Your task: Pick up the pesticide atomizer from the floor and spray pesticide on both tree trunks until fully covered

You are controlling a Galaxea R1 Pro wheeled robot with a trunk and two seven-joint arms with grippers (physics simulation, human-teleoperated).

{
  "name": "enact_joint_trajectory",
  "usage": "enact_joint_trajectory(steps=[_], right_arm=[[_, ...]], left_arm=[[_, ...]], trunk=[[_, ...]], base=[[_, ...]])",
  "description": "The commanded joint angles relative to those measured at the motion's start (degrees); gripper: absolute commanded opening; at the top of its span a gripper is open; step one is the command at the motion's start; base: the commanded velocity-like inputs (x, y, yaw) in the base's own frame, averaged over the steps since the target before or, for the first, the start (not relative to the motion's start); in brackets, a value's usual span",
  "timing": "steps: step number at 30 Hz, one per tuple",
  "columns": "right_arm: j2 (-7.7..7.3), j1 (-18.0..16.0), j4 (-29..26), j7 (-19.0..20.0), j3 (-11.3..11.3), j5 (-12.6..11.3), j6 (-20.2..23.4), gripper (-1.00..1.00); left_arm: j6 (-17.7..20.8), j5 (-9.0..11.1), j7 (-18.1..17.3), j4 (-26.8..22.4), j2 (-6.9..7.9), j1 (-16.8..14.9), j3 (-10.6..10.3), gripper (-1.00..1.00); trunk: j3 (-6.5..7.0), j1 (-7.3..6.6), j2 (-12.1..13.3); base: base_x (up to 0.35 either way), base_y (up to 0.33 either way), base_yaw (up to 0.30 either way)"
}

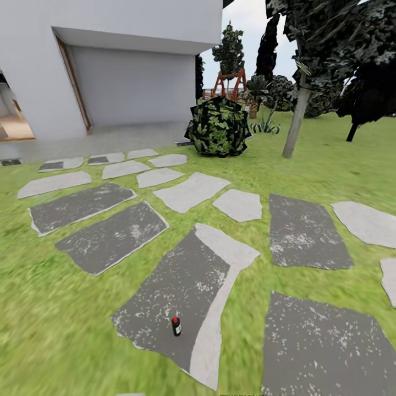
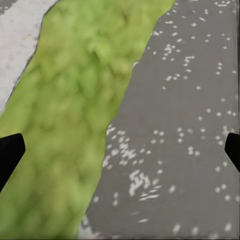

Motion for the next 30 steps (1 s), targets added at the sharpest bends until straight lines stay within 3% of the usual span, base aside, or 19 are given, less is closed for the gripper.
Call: enact_joint_trajectory(steps=[1, 8, 12, 14, 18, 22, 26, 30], right_arm=[[-0.01, 0.0, 0.0, 0.0, 0.0, 0.0, 0.0, 1.00], [0.00, 0.0, 0.0, 0.0, 0.0, 0.0, 0.0, 1.00], [0.00, 0.0, -0.2, -0.1, -0.1, 0.0, 0.0, 1.00], [0.00, -0.1, -0.9, -0.3, -0.1, -0.1, 0.0, 1.00], [-0.03, -1.6, -7.3, -0.5, -0.4, -0.2, 0.2, 1.00], [0.03, -6.4, -11.7, -0.5, -0.5, -0.3, 2.0, 1.00], [0.44, -13.7, -12.6, -0.5, -0.5, -0.5, 8.3, 1.00], [0.54, -18.1, -12.4, -0.4, -0.5, -0.4, 10.4, 1.00]], left_arm=[[0.0, 0.0, 0.0, 0.0, 0.00, 0.0, 0.0, 1.00], [-0.1, -0.1, 0.0, -0.4, -0.09, 0.0, -0.4, 1.00], [0.9, -0.1, -0.1, -5.4, 0.12, -0.7, -0.5, 1.00], [2.0, -0.1, -0.2, -6.6, 0.10, -2.7, -0.5, 1.00], [6.9, -0.1, -0.1, -6.7, -0.04, -9.1, -0.5, 1.00], [8.5, 0.1, -0.3, -6.7, -0.23, -14.8, -0.5, 1.00], [9.3, 0.1, -0.7, -6.6, -0.43, -19.6, -0.5, 1.00], [9.7, 0.0, -0.8, -6.5, -0.43, -21.0, -0.7, 1.00]], trunk=[[0.00, 0.00, 0.0], [0.00, 0.00, 0.0], [0.00, 0.00, 0.0], [0.00, 0.00, 0.0], [0.00, 0.00, 0.0], [0.00, 0.00, 0.0], [0.00, 0.00, 0.0], [0.00, 0.00, 0.0]], base=[[0.000, 0.053, -0.267], [0.000, 0.013, -0.246], [0.000, 0.001, -0.047], [0.000, 0.000, -0.010], [0.000, 0.000, -0.002], [0.000, 0.000, 0.000], [0.000, 0.000, 0.000], [0.000, 0.000, 0.000]])
